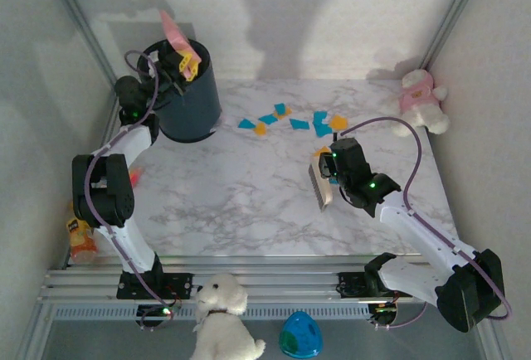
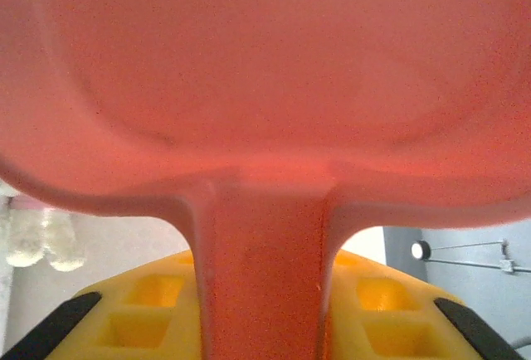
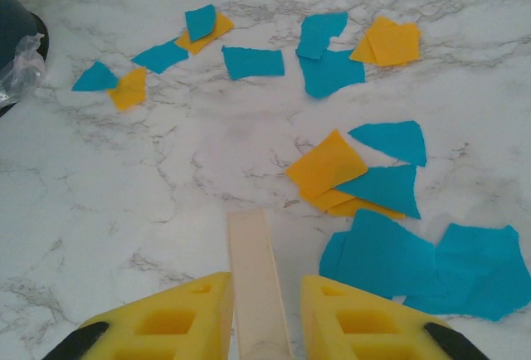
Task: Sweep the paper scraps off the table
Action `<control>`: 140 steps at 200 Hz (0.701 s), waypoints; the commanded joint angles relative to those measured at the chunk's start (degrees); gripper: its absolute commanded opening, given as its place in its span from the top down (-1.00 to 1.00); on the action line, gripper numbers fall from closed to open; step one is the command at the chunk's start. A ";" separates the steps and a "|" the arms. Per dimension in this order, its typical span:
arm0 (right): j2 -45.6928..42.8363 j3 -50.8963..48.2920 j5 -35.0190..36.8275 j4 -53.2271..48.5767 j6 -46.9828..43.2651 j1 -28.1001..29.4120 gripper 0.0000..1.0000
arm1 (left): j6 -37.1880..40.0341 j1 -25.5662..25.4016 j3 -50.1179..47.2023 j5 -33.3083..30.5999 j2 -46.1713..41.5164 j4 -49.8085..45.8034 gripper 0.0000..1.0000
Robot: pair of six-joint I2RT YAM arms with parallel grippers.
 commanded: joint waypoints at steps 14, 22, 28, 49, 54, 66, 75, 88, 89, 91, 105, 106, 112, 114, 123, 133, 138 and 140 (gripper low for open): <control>-0.37 1.31 -0.42 0.03 1.13 -0.44 1.00 | 1.89 0.44 0.39 -0.11 -0.85 2.71 1.00; -0.37 1.19 -0.42 0.01 1.16 -0.43 1.00 | 4.01 0.37 0.57 0.01 -1.46 0.16 1.00; -0.50 1.20 -0.39 0.11 1.17 -0.42 1.00 | 5.45 0.36 0.82 0.22 -1.82 -1.71 1.00; -0.49 1.06 -0.63 0.22 1.16 -0.41 1.00 | 16.47 0.17 3.65 1.63 -3.30 -13.40 1.00; -0.58 1.12 -0.73 0.26 1.12 -0.48 1.00 | 20.64 0.12 4.85 1.67 -3.93 -18.63 1.00; -0.67 1.05 -0.79 0.31 1.21 -0.45 1.00 | 32.09 -0.01 7.99 0.62 -5.43 -31.93 1.00; -0.82 1.13 -0.77 0.33 1.20 -0.43 1.00 | 38.81 -0.33 10.47 -0.14 -6.10 -39.22 1.00; -0.91 0.99 -0.92 0.60 1.32 -0.42 1.00 | 45.88 -0.78 13.40 -0.53 -6.68 -48.20 1.00; -0.95 1.02 -0.92 0.68 1.33 -0.41 1.00 | 46.29 -0.83 13.59 -0.47 -6.70 -48.66 1.00; -0.91 0.97 -0.93 0.73 1.34 -0.43 1.00 | 47.17 -0.97 13.99 -0.47 -6.69 -49.48 1.00; -0.89 0.94 -1.18 1.25 1.51 -0.50 1.00 | 52.69 -1.73 16.24 -0.91 -7.04 -55.61 1.00; -0.89 0.94 -1.19 1.27 1.51 -0.52 1.00 | 53.21 -1.78 16.37 -1.01 -7.05 -56.14 1.00; -0.90 0.80 -1.29 1.43 1.60 -0.50 1.00 | 56.08 -2.28 17.29 -1.47 -7.30 -58.68 1.00; -0.90 0.83 -1.30 1.49 1.67 -0.50 1.00 | 56.93 -2.45 17.53 -1.57 -7.36 -59.65 1.00; -0.81 0.71 -1.55 1.65 1.99 -0.51 1.00 | 61.67 -3.31 19.14 -2.83 -7.67 -64.01 1.00; -0.84 0.50 -1.76 1.95 2.16 -0.46 1.00 | 66.98 -4.51 20.95 -4.47 -8.00 -69.71 1.00; -0.93 0.40 -1.78 2.13 2.26 -0.52 1.00 | 69.71 -5.11 21.93 -5.30 -8.05 -72.14 1.00; -0.95 0.38 -1.80 2.15 2.32 -0.61 1.00 | 70.67 -5.40 22.29 -5.65 -8.08 -72.97 1.00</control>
